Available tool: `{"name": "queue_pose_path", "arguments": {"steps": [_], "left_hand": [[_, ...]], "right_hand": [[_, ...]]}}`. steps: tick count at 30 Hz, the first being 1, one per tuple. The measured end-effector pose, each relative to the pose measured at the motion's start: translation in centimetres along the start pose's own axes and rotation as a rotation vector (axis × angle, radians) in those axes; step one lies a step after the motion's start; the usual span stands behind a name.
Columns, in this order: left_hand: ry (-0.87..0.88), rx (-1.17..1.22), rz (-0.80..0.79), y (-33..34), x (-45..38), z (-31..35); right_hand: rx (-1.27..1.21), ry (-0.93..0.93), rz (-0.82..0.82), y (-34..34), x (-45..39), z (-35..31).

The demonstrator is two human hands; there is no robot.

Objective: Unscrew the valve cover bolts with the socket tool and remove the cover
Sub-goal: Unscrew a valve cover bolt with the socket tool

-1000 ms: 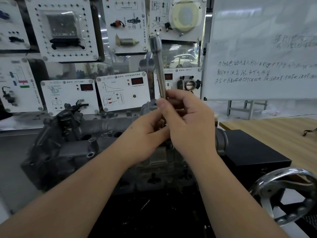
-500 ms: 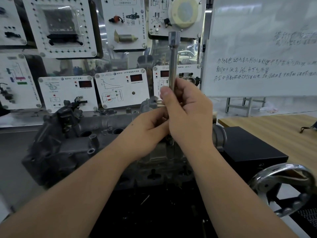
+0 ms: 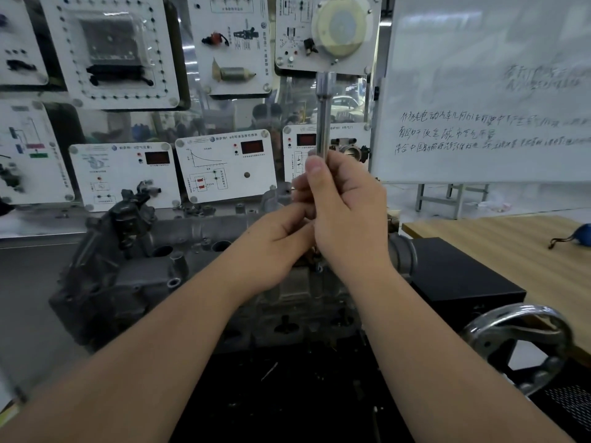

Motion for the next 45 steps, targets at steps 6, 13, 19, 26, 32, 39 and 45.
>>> {"name": "queue_pose_path", "arguments": {"steps": [6,13,19,26,32,39,45], "left_hand": [[-0.010,0.003,-0.032,0.2,0.0,0.0],[0.033,-0.001,-0.033,0.5,-0.3,0.0],[-0.008,0.078,-0.103,0.4,-0.4,-0.4],[0.016,0.050,-0.097,0.5,0.1,0.2],[-0.023,-0.112,-0.059,0.7,-0.4,0.4],[-0.069,0.045,-0.140,0.6,-0.2,0.1],[-0.016,0.015,-0.118,0.5,0.3,-0.2]], "right_hand": [[-0.121,0.054,-0.047,0.5,0.1,0.4],[-0.016,0.052,-0.007,-0.2,-0.6,-0.5],[-0.055,0.113,-0.172,1.0,-0.6,-0.8],[-0.102,0.163,-0.183,0.7,-1.0,-1.5],[-0.146,0.372,-0.008,1.1,-2.2,-1.1],[-0.423,0.596,-0.098,2.7,-2.5,0.3],[-0.570,0.669,-0.221,3.0,-2.4,0.2]]}}
Point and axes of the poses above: each hand's wrist, its own x-axis away from the middle knuckle, its own y-axis out of the palm, z = x × y, the point moved 9 cm from there along -x, towards the middle knuckle, and after that the axes turned 12 degrees about -y, right-handed, at the moved point
